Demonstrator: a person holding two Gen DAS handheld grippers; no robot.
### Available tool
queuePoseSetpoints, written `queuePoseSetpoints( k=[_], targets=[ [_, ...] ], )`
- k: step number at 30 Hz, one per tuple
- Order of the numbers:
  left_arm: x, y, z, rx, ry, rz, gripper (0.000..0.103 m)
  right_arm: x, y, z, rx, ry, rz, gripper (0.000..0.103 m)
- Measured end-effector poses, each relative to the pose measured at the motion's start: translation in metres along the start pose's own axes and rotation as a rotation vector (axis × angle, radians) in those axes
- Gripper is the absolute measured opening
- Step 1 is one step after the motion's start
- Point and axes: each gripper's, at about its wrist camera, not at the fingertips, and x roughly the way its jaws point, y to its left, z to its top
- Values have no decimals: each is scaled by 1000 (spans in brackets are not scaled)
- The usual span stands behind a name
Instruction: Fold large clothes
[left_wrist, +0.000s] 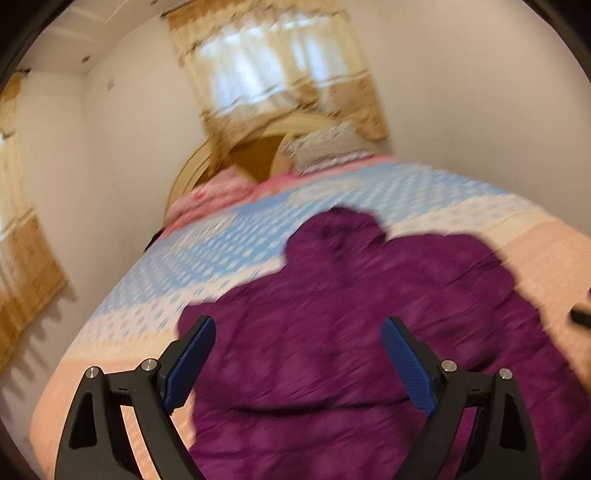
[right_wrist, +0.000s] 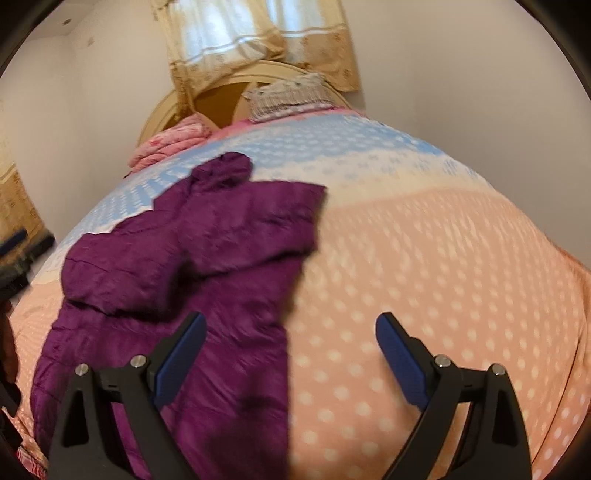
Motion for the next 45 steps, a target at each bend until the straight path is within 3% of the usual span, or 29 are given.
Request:
queuePoseSetpoints(
  k=[7,10,11,13,14,15,21,28,31,32,38,41,45],
  targets=[
    [30,65,-48,-115,127,71,92,33,60,25,-56,66,131,96],
    [45,80,-67,-150,181,94,92,66,82,28,-56,170,189,96],
    [48,82,-72,-159,194,94,92,77,87,27,-47,202,204,91],
    [58,90,-88,-187,241,98,92,92,91,24,-27,261,244,63],
    [63,93,-95,-200,264,98,92,98,91,22,-17,288,245,29],
    [66,95,-100,-212,279,94,92,98,91,22,-10,289,239,16],
    [75,108,-120,-272,319,71,92,70,71,30,-10,183,146,13],
    [74,105,-119,-255,327,73,92,78,44,28,18,213,67,15],
    [70,108,-115,-254,334,67,92,82,37,26,31,210,40,36],
    [68,111,-109,-254,328,67,92,78,35,27,26,187,7,48],
    [67,132,-45,-295,220,42,92,42,32,47,52,55,-73,51],
    [87,128,-16,-307,171,15,92,39,63,58,-13,25,-23,50],
    [130,113,-4,-325,193,-14,92,64,91,59,-55,71,60,49]
  ],
)
